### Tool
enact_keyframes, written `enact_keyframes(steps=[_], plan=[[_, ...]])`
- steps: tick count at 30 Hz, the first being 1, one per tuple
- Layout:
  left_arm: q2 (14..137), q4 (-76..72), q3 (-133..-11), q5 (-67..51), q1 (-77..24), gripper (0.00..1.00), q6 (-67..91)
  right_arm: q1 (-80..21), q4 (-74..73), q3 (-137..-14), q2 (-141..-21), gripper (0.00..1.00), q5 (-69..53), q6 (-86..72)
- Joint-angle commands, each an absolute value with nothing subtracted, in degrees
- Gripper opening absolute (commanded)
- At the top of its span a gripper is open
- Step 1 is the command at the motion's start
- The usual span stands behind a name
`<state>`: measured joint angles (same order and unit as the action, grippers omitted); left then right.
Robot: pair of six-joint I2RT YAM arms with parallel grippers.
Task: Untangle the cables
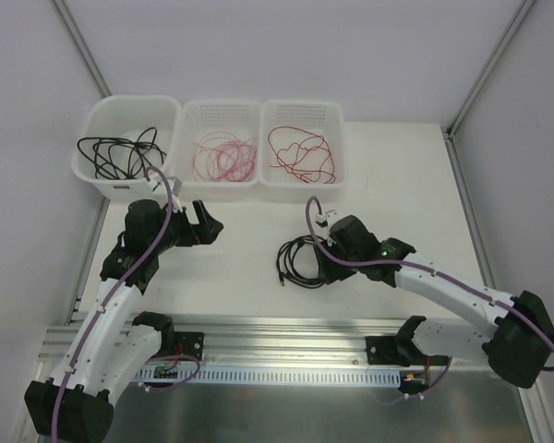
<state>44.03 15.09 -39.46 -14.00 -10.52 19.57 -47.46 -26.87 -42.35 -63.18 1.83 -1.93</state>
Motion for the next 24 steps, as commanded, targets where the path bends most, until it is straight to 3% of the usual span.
enact_keyframes(steps=[1,11,20,24], plan=[[38.6,17.0,-34.3,-19.3,-10.5,0.99,17.7,-48.9,-21.2,-46.9,-67.9,0.52,-3.5,-0.4],[39.9,18.1,-33.7,-16.9,-10.5,0.99,18.9,-54.6,-20.9,-56.7,-88.0,0.41,-2.2,5.1],[39.3,18.5,-33.2,-17.6,-10.5,0.99,19.0,-56.3,-20.3,-58.7,-95.9,0.38,-0.8,6.2],[39.8,18.7,-33.0,-18.6,-10.5,0.99,19.1,-57.0,-19.7,-58.5,-96.2,0.28,-0.5,6.6]])
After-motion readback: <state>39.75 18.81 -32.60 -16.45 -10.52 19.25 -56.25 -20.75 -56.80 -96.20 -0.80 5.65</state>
